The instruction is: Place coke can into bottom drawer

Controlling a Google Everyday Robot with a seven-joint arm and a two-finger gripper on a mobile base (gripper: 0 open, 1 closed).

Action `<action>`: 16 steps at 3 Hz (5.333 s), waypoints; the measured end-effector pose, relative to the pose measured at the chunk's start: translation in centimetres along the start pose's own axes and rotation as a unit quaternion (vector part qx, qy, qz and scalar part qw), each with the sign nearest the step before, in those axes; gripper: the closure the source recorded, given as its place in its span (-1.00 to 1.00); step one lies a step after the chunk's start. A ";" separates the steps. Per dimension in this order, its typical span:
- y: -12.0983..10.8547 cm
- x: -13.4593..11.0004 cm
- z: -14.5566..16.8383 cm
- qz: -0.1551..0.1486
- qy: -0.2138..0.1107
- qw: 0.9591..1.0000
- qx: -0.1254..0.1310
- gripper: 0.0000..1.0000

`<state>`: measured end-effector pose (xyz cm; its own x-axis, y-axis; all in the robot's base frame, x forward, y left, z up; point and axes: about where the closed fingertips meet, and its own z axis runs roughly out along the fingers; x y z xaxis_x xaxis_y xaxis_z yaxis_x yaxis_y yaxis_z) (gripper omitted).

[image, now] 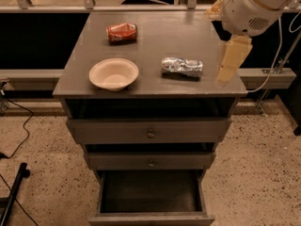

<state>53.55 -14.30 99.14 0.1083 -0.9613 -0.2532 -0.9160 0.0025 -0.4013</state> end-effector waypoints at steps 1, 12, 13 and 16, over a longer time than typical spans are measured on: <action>-2.6 -3.0 0.9 -0.072 -0.043 0.996 0.021 -1.00; -23.9 -8.0 12.9 -0.272 -0.044 0.946 0.171 -1.00; -25.7 -9.1 15.2 -0.260 -0.053 0.945 0.193 -1.00; -29.3 -13.8 21.3 -0.232 -0.107 0.938 0.234 -0.94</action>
Offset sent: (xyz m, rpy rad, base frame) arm 0.0241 0.0313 0.0098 0.0270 -0.0809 0.1506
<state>87.07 4.77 95.66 0.5748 -0.8115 -0.1058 -0.4867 -0.2351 -0.8414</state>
